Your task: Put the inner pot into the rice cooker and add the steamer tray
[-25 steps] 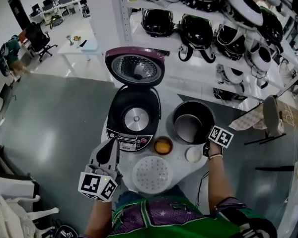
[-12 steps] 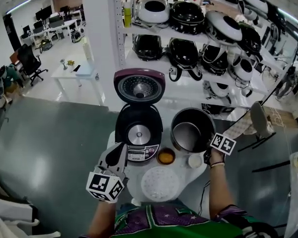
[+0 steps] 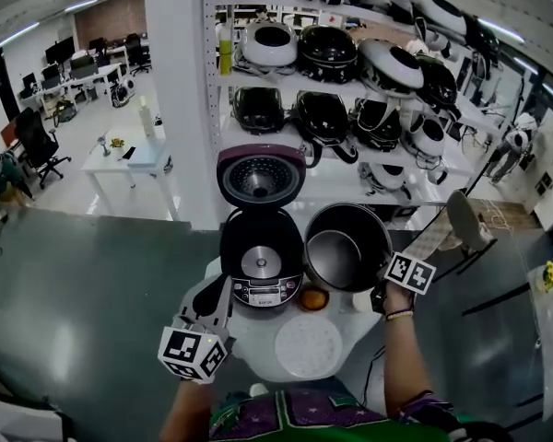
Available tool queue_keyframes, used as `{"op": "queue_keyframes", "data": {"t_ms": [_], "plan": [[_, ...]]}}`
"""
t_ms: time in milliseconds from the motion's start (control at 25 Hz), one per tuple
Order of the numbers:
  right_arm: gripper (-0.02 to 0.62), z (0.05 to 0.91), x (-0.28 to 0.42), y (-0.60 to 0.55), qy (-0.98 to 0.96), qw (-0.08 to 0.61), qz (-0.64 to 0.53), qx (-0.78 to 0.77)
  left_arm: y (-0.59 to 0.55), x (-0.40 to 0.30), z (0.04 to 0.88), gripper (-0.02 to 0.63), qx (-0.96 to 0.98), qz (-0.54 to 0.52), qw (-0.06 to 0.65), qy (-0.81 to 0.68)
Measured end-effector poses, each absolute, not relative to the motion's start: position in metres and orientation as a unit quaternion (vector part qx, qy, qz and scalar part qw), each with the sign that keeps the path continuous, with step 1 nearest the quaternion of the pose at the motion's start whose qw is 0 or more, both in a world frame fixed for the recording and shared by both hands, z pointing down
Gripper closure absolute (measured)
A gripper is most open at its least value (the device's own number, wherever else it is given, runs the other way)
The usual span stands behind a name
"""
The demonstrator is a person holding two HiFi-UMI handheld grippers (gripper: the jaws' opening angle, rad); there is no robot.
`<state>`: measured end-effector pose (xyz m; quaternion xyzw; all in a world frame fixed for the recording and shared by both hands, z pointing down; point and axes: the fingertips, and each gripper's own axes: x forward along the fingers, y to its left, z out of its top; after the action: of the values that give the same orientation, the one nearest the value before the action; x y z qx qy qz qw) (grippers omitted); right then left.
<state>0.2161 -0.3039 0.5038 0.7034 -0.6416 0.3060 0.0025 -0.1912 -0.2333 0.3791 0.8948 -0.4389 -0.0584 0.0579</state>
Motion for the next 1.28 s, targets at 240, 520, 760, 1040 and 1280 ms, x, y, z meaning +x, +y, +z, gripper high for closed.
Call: {"op": "queue_keyframes", "data": {"t_ms": [240, 520, 760, 1040, 1280], "plan": [[0.561, 0.483, 0.182, -0.313, -0.66, -0.001, 0.296, 0.69, -0.244, -0.224, 0.381, 0.584, 0.885, -0.071, 0.06, -0.457], [0.561, 0.471, 0.153, -0.353, -0.686, 0.003, 0.293, 0.666, -0.258, -0.245, 0.378, 0.584, 0.869, -0.07, 0.06, -0.486], [0.561, 0.476, 0.122, -0.391, -0.704, 0.008, 0.302, 0.642, -0.272, -0.261, 0.375, 0.584, 0.854, -0.067, 0.06, -0.512], [0.56, 0.495, 0.084, -0.429, -0.719, 0.015, 0.323, 0.615, -0.283, -0.274, 0.389, 0.584, 0.84, -0.058, 0.068, -0.535], [0.558, 0.514, 0.055, -0.451, -0.73, 0.035, 0.336, 0.594, -0.286, -0.286, 0.395, 0.584, 0.827, -0.053, 0.075, -0.554]]}}
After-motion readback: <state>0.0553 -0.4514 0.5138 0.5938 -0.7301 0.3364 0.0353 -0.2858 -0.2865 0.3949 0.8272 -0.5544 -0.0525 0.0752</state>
